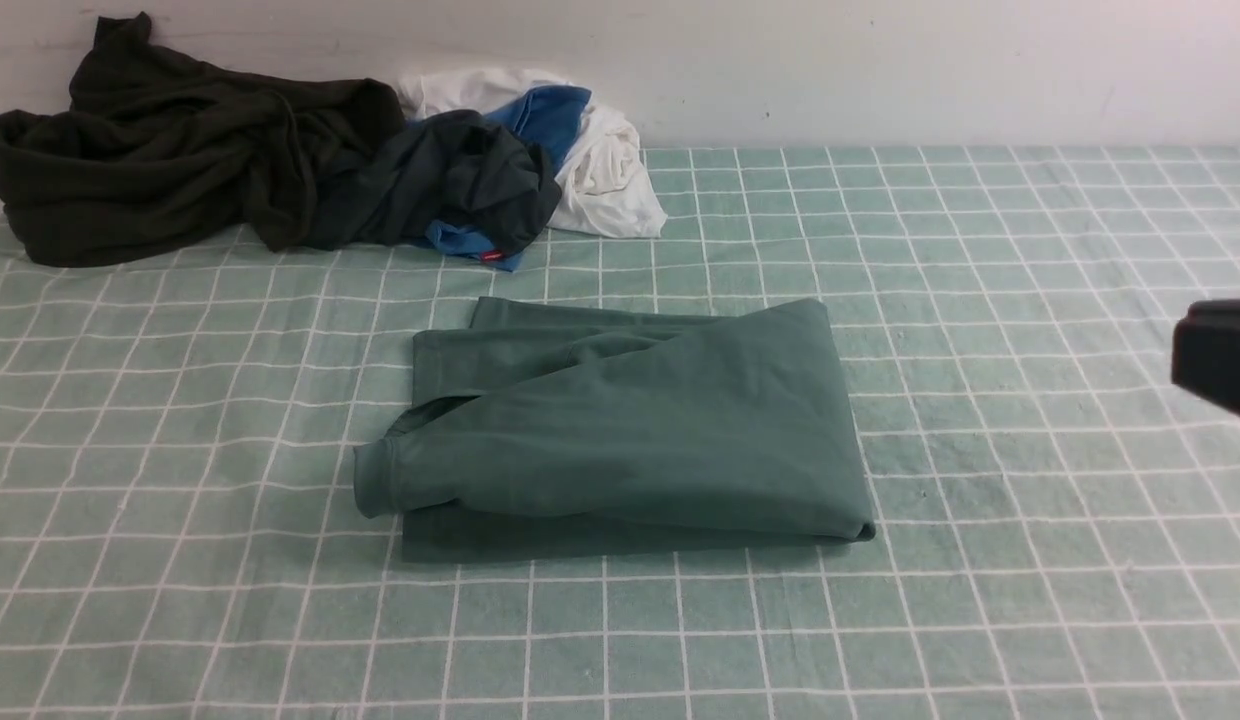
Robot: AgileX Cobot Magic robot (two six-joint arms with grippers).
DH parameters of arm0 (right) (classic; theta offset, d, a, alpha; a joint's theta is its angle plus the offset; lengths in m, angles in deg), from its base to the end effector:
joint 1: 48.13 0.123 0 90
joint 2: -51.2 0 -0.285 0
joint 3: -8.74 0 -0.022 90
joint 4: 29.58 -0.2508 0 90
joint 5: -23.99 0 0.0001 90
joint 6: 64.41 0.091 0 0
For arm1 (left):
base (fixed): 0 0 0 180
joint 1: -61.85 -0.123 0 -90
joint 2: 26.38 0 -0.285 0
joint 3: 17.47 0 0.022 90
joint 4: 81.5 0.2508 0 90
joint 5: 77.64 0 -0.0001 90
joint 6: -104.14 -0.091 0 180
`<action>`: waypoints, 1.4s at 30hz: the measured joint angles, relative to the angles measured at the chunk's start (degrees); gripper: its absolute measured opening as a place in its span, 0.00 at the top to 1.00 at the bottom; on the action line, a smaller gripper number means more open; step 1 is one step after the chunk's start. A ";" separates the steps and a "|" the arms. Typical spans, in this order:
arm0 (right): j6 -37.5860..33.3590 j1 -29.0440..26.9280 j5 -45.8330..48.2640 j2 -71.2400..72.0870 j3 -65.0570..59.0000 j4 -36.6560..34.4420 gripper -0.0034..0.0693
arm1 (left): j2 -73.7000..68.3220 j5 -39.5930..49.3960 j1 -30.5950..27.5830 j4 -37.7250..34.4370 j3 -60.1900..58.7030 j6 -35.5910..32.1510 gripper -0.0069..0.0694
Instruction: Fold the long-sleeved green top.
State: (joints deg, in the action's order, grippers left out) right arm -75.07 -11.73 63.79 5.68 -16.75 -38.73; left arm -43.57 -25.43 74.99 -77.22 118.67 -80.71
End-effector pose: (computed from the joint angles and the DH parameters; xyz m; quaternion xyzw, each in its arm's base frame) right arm 0.0871 0.0758 0.3970 -0.3079 0.7609 0.2010 0.5346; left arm 0.0207 0.0007 0.3120 0.1333 0.8238 -0.0026 0.5509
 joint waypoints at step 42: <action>17.06 -39.39 -19.40 38.35 -53.09 7.34 0.97 | 0.00 0.11 0.00 -0.21 0.00 0.00 0.91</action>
State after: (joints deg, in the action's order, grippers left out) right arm -58.01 -51.12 44.39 44.03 -69.83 -31.40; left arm -43.57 -25.32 74.99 -77.43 118.67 -80.71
